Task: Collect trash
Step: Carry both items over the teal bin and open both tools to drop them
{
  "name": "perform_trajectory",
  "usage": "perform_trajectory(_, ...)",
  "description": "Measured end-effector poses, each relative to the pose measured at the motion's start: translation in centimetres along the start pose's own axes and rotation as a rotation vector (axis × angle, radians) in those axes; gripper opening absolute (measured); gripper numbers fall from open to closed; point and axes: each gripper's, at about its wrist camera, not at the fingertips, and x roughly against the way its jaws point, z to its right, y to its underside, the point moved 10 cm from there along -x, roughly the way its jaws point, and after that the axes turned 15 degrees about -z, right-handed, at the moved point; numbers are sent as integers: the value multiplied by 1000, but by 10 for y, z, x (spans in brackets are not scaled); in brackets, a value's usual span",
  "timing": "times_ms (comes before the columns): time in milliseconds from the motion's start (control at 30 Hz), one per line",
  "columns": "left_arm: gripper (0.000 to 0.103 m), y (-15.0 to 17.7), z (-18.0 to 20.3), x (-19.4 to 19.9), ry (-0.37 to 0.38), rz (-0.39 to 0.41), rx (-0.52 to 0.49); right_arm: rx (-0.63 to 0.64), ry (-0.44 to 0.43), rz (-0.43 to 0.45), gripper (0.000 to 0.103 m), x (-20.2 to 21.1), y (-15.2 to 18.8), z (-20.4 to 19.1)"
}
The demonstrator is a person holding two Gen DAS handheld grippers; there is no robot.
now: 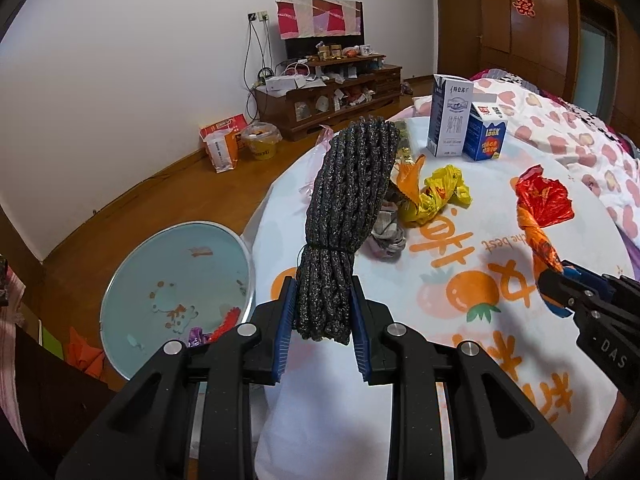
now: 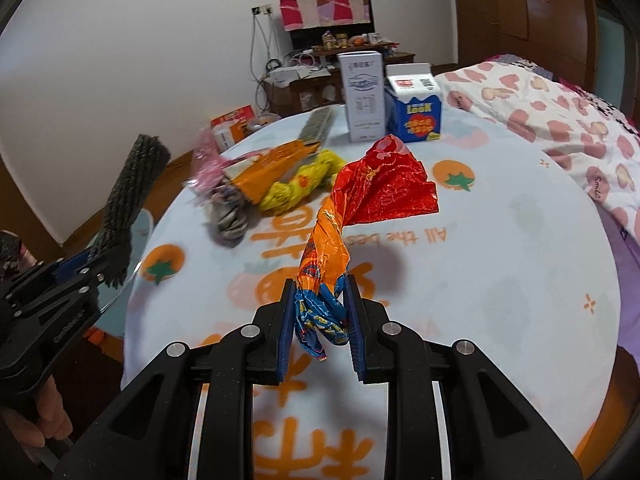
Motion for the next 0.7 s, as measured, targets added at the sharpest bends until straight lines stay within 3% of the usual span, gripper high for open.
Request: perform_trajectory(700,27,25,-55,1,-45,-16,75,149,-32,-11,25,-2,13,-77)
